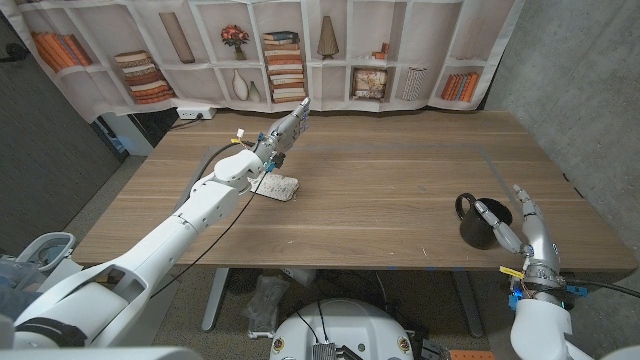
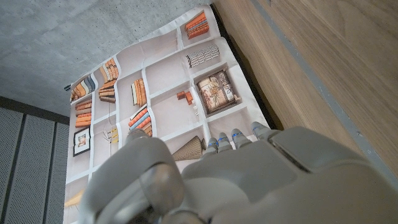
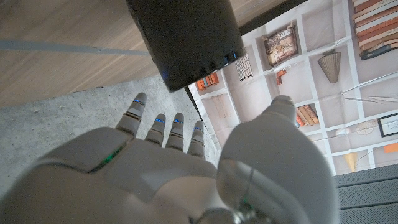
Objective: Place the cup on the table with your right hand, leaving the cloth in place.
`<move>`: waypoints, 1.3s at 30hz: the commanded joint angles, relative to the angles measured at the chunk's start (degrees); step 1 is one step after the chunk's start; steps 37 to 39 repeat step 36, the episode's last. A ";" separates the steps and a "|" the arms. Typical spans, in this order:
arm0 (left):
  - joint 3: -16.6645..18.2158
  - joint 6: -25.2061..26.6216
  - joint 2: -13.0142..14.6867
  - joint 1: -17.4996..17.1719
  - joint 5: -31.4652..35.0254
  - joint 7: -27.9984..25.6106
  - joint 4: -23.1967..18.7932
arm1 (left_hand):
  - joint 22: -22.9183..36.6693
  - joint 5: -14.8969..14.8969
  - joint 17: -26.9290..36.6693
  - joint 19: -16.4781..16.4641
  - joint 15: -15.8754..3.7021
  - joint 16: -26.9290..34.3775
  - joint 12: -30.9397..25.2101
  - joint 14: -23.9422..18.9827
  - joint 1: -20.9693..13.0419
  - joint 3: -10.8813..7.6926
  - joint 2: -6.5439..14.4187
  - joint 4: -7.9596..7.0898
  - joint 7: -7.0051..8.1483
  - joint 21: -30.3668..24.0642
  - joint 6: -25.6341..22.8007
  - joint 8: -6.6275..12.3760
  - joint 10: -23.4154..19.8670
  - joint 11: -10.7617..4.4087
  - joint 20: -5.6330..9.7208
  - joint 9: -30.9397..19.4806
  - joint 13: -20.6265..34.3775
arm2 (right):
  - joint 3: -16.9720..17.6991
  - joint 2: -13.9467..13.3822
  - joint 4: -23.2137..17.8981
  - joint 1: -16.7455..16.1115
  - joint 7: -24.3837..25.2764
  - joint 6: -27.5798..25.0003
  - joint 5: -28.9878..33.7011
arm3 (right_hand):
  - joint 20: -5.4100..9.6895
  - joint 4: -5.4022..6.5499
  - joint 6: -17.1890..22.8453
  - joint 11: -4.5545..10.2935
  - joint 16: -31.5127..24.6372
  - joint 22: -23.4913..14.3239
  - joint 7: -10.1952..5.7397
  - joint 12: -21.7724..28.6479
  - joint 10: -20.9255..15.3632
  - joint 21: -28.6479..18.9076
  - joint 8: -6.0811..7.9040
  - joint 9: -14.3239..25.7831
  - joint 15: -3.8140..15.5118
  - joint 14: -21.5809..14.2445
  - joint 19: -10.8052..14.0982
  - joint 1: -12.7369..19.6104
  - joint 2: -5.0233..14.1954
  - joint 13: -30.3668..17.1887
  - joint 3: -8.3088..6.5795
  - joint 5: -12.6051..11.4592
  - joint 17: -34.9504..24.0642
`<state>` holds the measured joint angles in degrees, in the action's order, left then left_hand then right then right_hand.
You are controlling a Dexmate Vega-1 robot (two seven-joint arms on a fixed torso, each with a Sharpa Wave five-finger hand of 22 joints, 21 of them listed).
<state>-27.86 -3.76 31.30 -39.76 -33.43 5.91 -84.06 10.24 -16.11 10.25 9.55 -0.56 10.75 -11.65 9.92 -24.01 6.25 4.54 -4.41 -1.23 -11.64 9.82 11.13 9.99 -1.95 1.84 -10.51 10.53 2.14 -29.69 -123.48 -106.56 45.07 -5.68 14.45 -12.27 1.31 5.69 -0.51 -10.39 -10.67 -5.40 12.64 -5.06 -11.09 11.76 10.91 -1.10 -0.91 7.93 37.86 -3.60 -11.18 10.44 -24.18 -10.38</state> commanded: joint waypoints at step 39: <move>1.19 -1.85 0.44 0.45 -0.96 1.69 2.09 | 0.20 0.14 0.29 8.13 0.12 0.04 0.06 5.13 -0.39 0.66 0.45 0.13 -0.05 0.15 0.42 0.11 2.13 -0.16 2.18 -0.17 0.16 | 3.17 2.99 -6.93 -0.07 -5.23 -4.33 5.04 | 0.04 0.20 1.81 0.88 -0.66 0.11 0.27 0.34 -1.53 -1.06 0.32 0.11 0.31 -1.70 3.11 -0.08 1.06 0.22 0.41 -1.02 -0.07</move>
